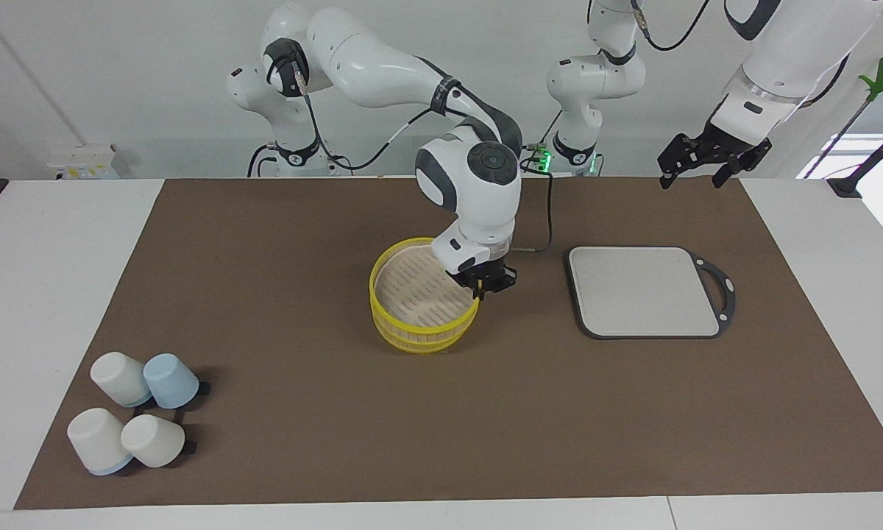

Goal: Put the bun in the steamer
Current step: 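Lower the lid onto the steamer with the right gripper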

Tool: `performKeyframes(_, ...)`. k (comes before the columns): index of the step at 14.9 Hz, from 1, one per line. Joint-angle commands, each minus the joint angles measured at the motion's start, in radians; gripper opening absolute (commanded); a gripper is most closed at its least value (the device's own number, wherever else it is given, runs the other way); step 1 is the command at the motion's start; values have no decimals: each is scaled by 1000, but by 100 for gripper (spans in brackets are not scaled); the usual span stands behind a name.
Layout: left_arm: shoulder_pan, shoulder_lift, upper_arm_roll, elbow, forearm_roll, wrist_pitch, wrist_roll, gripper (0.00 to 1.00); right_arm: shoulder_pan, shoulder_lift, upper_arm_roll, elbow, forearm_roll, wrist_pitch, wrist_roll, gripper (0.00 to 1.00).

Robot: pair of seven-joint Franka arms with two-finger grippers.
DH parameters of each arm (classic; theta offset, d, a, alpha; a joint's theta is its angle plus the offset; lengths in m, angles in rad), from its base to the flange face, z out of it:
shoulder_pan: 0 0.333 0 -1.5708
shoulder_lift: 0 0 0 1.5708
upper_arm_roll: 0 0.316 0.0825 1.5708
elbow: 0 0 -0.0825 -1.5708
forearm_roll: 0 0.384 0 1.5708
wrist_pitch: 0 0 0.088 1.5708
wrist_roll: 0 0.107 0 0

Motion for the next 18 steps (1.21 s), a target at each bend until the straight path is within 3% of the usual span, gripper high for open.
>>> performKeyframes(1, -1, -27, 9, -30, -9, 17, 13, 100, -10, -57, 4, -78, 14, 8, 10, 0)
performKeyframes(10, -1, -27, 9, -30, -9, 17, 13, 100, -7, -77, 4, -126, 14, 11, 11, 0)
performKeyframes(18, -1, -27, 9, -30, -9, 17, 13, 100, 2, -113, 4, -212, 13, 91, 13, 0)
